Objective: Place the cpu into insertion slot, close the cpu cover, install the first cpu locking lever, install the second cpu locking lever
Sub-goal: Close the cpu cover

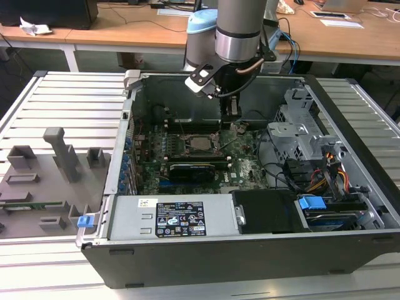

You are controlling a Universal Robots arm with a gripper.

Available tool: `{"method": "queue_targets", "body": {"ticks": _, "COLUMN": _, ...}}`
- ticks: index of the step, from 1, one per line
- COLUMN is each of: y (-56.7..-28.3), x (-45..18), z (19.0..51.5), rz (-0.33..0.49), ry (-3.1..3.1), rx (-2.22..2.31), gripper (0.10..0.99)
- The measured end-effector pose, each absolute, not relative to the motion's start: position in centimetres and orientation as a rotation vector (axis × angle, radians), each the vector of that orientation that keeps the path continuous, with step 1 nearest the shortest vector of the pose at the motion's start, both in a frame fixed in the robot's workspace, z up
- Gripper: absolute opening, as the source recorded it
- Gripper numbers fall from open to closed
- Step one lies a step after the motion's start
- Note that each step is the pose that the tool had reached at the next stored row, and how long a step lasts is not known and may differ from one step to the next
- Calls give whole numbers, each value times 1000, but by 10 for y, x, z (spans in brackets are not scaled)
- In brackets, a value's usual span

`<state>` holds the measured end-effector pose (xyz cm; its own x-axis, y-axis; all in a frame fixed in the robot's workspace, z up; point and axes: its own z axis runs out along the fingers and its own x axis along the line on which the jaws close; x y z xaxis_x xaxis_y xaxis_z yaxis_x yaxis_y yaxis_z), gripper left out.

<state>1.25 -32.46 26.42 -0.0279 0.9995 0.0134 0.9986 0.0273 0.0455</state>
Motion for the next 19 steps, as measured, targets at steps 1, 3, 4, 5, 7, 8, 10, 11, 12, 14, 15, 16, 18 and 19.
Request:
{"method": "queue_targets", "body": {"ticks": 1, "y": -325, "x": 13, "z": 264, "rz": 66, "ry": 2252, "rx": 2158, "gripper": 106}}
{"method": "queue_targets", "body": {"ticks": 3, "y": -323, "x": 19, "z": 264, "rz": 63, "ry": 2270, "rx": 2144, "gripper": 106}}
{"method": "queue_targets", "body": {"ticks": 4, "y": -322, "x": 23, "z": 263, "rz": 57, "ry": 2273, "rx": 2146, "gripper": 106}}
{"method": "queue_targets", "body": {"ticks": 5, "y": -321, "x": 25, "z": 263, "rz": 54, "ry": 2274, "rx": 2147, "gripper": 106}}
{"method": "queue_targets", "body": {"ticks": 7, "y": -319, "x": 30, "z": 263, "rz": 47, "ry": 2277, "rx": 2150, "gripper": 106}}
{"method": "queue_targets", "body": {"ticks": 8, "y": -318, "x": 33, "z": 263, "rz": 45, "ry": 2278, "rx": 2150, "gripper": 106}}
{"method": "queue_targets", "body": {"ticks": 10, "y": -317, "x": 38, "z": 262, "rz": 40, "ry": 2280, "rx": 2152, "gripper": 106}}
{"method": "queue_targets", "body": {"ticks": 11, "y": -316, "x": 40, "z": 262, "rz": 40, "ry": 2281, "rx": 2152, "gripper": 106}}
{"method": "queue_targets", "body": {"ticks": 12, "y": -316, "x": 41, "z": 262, "rz": 39, "ry": 2282, "rx": 2152, "gripper": 106}}
{"method": "queue_targets", "body": {"ticks": 14, "y": -316, "x": 48, "z": 262, "rz": 35, "ry": 2282, "rx": 2153, "gripper": 106}}
{"method": "queue_targets", "body": {"ticks": 15, "y": -316, "x": 50, "z": 261, "rz": 34, "ry": 2283, "rx": 2153, "gripper": 106}}
{"method": "queue_targets", "body": {"ticks": 16, "y": -315, "x": 52, "z": 261, "rz": 32, "ry": 2282, "rx": 2152, "gripper": 106}}
{"method": "queue_targets", "body": {"ticks": 18, "y": -315, "x": 55, "z": 261, "rz": 28, "ry": 2282, "rx": 2151, "gripper": 106}}
{"method": "queue_targets", "body": {"ticks": 19, "y": -315, "x": 56, "z": 261, "rz": 26, "ry": 2281, "rx": 2151, "gripper": 106}}
